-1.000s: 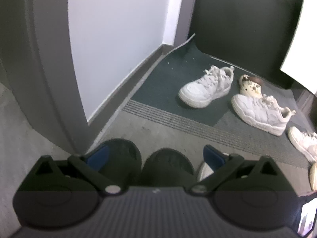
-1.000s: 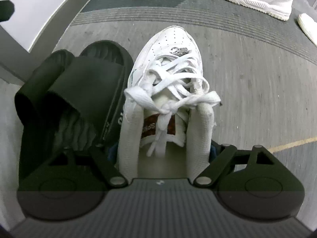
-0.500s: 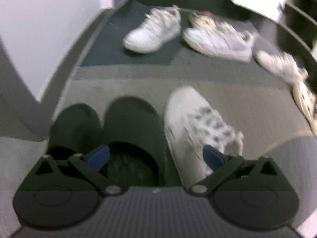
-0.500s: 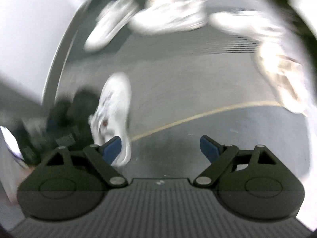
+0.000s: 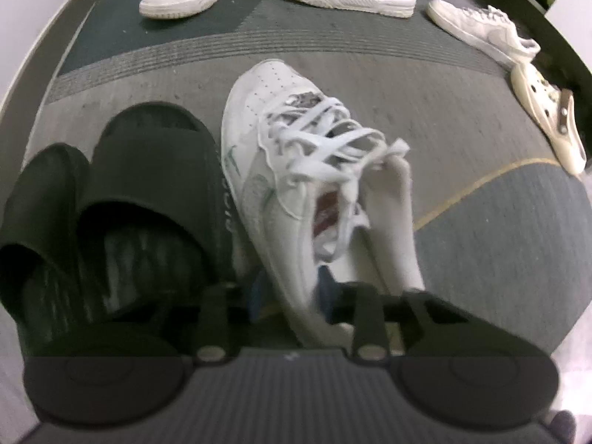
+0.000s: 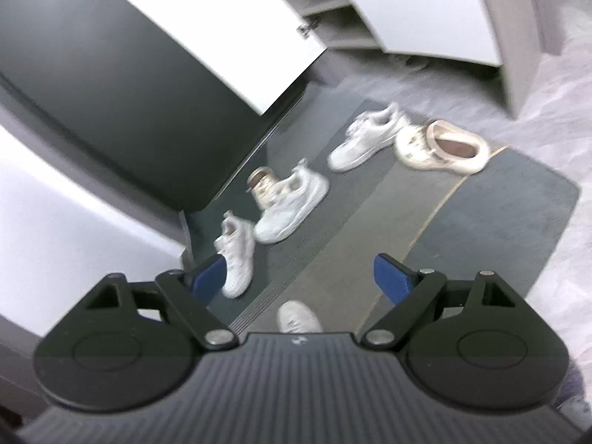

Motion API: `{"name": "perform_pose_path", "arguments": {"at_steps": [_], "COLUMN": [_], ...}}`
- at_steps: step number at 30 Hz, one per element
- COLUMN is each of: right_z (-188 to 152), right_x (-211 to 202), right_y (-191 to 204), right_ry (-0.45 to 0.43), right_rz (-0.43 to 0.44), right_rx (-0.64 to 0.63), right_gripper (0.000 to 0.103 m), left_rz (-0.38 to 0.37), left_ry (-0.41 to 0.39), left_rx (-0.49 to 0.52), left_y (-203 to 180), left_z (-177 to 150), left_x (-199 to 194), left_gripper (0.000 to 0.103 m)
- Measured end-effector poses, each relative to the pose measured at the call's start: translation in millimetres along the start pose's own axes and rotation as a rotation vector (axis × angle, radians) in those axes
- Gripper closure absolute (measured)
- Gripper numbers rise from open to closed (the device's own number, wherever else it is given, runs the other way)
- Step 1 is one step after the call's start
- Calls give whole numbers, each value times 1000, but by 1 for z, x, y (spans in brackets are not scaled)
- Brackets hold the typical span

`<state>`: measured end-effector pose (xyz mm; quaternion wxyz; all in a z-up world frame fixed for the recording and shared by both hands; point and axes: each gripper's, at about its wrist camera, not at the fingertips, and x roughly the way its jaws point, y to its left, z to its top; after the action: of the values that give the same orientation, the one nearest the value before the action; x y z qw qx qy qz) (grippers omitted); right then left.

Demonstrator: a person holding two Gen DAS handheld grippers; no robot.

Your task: Organize scattered shoes

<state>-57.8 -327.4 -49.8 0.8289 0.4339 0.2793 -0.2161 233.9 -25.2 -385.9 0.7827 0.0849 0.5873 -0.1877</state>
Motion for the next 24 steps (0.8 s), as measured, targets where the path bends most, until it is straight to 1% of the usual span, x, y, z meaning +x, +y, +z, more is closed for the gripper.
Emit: {"name": "perform_pose_path", "arguments": {"at_steps": [2,4,7,9,11,13,14,16,18,21,22,23,24], "right_z": [4,9,11,13,13,14,14,13,11,10,8,5,4], "right_x": [-2,-5,-13,-23,-26,-29,-30,-33,-36,-41,-46,-52,-55], "right_y": [-18,-39,-45,-44,-43,-41,-42,-44,-47,-50,-52,-56,-61], "right_ry": [1,26,6,-30,-43,-53,-56,-61,-64,-76,-88,-100,-100], "right_rz": [-46,-65,-76,-64,-42,-30,-27,-22,-16,-18,-26,-37,-40], "right_rx": [42,98,84,54,45,37,37,43,43,21,4,-12,-8], "right_gripper": [14,14,14,14,14,14,14,14,14,14,14,14,14], "left_rz": [24,59,111,105,84,74,71,66,61,54,51,49,62], "left_ry": [16,30,41,40,40,4,-17,-61,-104,-169,-191,-212,-239], "left_rx": [-2,7,32,55,59,86,105,142,179,234,253,271,312], "left_y": [-2,-3,1,4,6,0,-5,-14,-22,-36,-40,-45,-55], "left_z": [2,4,5,4,4,11,15,23,32,44,48,53,62], "left_x": [1,-1,-4,-5,-11,-34,-47,-73,-99,-138,-151,-164,-180], "left_gripper": [77,80,84,83,82,78,73,68,58,49,48,43,37]}}
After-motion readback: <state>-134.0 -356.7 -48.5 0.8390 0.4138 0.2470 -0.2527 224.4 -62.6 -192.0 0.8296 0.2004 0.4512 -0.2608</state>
